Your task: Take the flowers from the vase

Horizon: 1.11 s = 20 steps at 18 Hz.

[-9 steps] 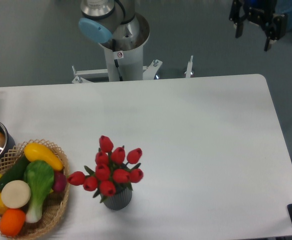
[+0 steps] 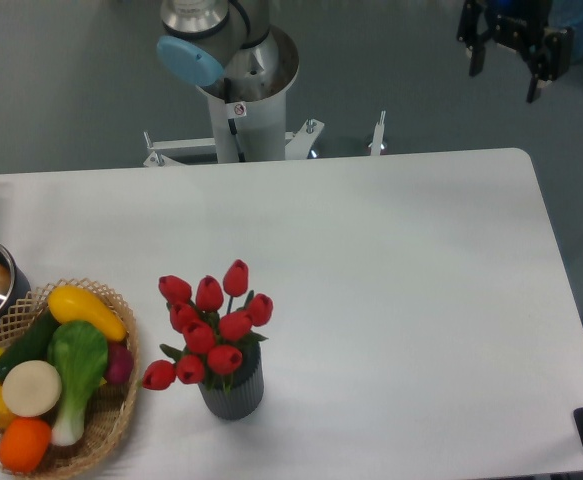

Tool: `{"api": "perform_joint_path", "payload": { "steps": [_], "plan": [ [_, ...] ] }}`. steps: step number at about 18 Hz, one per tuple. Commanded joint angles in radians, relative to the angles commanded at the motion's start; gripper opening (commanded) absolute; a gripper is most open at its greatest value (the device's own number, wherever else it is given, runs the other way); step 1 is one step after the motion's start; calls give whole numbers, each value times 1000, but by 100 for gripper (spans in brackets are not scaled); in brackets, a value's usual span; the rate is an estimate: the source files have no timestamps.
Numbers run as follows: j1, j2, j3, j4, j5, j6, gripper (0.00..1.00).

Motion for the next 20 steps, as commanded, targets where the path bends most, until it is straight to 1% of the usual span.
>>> {"api": "perform_joint_path", "payload": {
  "steps": [6,8,10,11,13,15,16,17,20],
  "plan": [
    [-3,0,-8,0,-6,-5,100],
    [-3,-2,-11,0,-26,-43,100],
    [-3,0,-24,2,-78,-109,100],
    [-2,0,-35,18,-107,-142,100],
    [-2,15,-87,99,-167,-204,100],
    [-2,34,-150,194,-209,-260,100],
    [-5,37,-172,230,-230,-299,100],
    [-8,38,-187,248,-259,-339,100],
    [-17,28,-195,252,-356,-466,100]
  ]
}}
